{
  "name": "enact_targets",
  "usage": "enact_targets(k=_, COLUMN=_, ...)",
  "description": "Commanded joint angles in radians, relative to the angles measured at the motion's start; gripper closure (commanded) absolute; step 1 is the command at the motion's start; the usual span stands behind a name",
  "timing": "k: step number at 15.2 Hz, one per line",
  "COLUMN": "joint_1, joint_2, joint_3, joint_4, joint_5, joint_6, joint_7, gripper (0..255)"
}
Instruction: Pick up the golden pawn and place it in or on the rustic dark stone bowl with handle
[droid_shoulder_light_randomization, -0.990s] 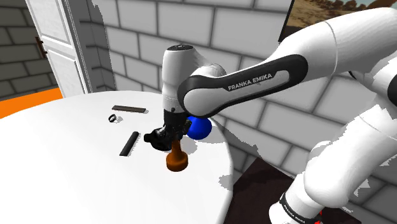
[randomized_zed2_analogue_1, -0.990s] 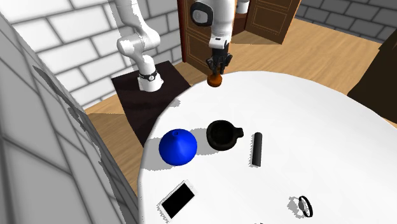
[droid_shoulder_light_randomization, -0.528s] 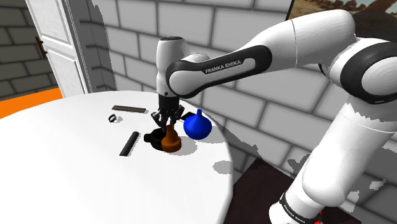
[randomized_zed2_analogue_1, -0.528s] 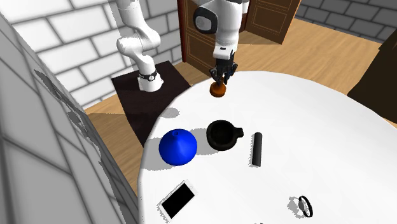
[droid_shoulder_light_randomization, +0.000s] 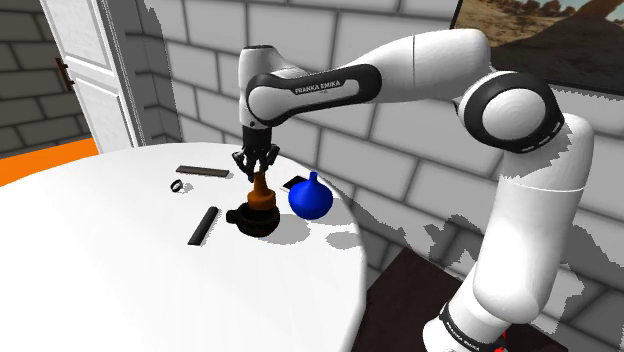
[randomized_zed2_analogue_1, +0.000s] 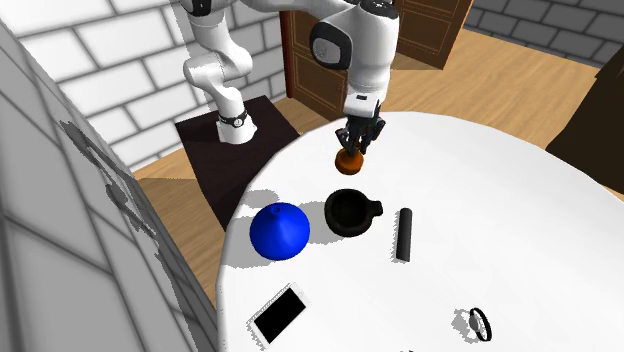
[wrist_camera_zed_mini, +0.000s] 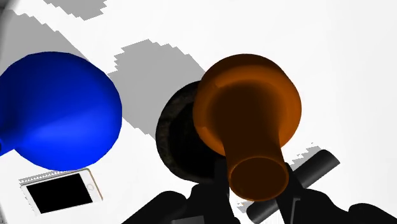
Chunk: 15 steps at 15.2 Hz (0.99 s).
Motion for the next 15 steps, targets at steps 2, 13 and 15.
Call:
enact_targets(k=2, joint_1=0.000, joint_2=0.106, joint_3=-0.018, joint_4=0.165, joint_5=-0.030, joint_6=-0.063, joint_7=-0.027, gripper=255)
enact_targets(k=13, joint_1=0.002, joint_2=0.236, joint_3=-0.041, joint_4=0.263, joint_5=-0.064, joint_6=-0.035, joint_7=-0.051, gripper=255)
enact_targets(k=15, joint_1=0.001, joint_2=0.240, joint_3=-0.042, joint_4=0.243, joint_5=-0.066, joint_6=-0.011, joint_7=-0.048, gripper=255)
